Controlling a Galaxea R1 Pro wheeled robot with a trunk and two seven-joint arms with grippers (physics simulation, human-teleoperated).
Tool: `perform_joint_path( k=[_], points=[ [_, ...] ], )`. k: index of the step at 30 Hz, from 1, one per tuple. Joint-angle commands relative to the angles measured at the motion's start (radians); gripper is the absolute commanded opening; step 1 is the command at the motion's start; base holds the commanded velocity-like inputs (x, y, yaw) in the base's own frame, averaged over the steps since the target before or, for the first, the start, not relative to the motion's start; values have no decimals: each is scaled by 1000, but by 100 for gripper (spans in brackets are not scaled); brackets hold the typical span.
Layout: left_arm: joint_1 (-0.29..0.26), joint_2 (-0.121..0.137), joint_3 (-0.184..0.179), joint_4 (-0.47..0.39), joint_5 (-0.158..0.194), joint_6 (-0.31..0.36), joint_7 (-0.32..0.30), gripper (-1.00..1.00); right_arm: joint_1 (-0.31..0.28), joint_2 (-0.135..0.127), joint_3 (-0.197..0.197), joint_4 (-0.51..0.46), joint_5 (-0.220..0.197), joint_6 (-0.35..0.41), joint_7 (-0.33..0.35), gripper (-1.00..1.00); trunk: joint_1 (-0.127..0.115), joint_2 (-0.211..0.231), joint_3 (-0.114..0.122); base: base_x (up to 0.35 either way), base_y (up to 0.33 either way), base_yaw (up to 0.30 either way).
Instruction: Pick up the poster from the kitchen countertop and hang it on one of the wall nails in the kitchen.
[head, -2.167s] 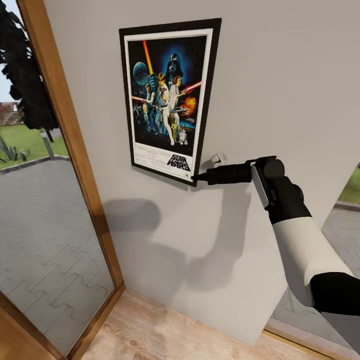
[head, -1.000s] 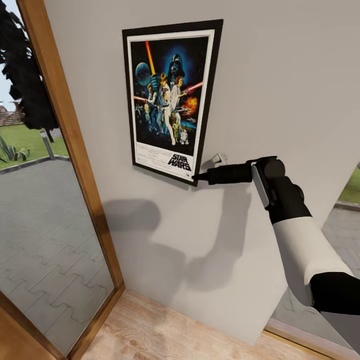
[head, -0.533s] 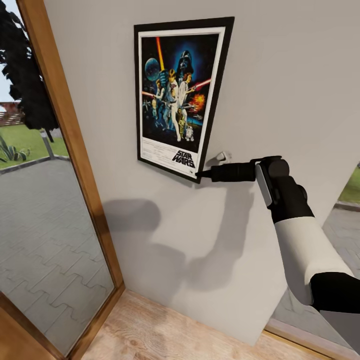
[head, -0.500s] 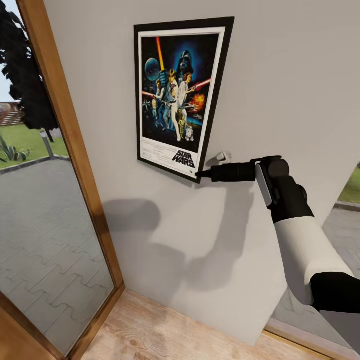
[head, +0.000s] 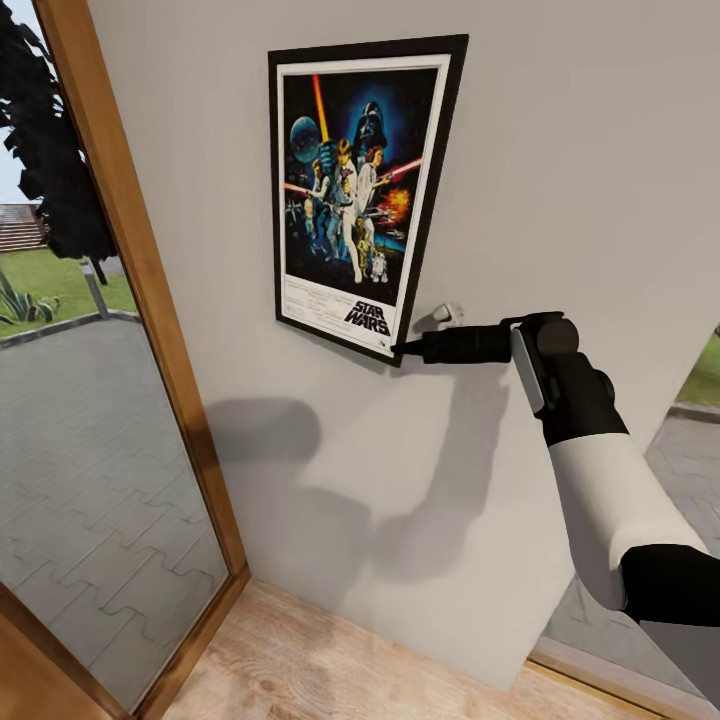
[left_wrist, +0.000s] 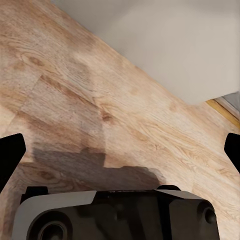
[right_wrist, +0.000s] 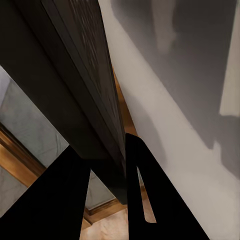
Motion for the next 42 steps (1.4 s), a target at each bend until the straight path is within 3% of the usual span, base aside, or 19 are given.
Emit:
perform_joint_path(
  k=[1,42],
  points=[
    [-1,0,-8,-1,9,-4,-1,100,-1,-1,1,0,-3,6,1,-100,1,-2,-2,0,6,0],
    [-1,1,-8,-1,9,-4,-1,100,-1,-1,2,3,-3,7,1,-100,1,-2,0,-9,24,-28]
  ],
)
